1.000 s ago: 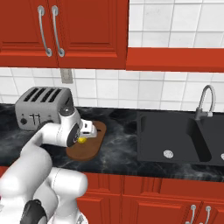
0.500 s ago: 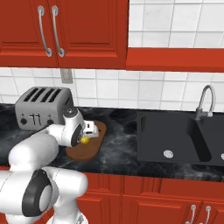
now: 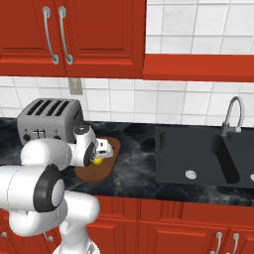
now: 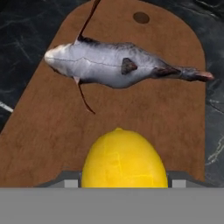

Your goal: Retrieve a lemon from the fridge and place it on the cutting board with the fish.

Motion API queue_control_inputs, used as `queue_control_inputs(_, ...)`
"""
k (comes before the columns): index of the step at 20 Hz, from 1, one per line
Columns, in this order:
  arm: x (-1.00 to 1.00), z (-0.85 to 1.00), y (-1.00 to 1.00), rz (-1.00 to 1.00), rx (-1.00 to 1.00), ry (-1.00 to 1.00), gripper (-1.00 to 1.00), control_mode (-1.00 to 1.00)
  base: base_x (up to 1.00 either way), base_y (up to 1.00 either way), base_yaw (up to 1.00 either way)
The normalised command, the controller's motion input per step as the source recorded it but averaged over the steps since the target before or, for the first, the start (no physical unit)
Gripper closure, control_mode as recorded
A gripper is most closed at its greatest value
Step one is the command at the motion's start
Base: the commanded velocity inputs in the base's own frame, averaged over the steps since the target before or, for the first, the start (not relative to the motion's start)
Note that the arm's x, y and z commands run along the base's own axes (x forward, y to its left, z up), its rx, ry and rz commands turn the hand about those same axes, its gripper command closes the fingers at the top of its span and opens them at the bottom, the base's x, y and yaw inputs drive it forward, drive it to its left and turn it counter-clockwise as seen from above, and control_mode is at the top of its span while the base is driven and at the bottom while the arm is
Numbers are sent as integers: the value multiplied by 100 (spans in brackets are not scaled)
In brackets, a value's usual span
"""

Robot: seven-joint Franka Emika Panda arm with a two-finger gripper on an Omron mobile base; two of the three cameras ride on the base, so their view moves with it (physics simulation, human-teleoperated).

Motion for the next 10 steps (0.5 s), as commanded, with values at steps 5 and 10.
queue_control_inputs(5,9,-4,0,2,0,0,100,-100,0,0,0)
queue_control_inputs(10,5,-6,0,1,0,0,-100,-100,0,0,0)
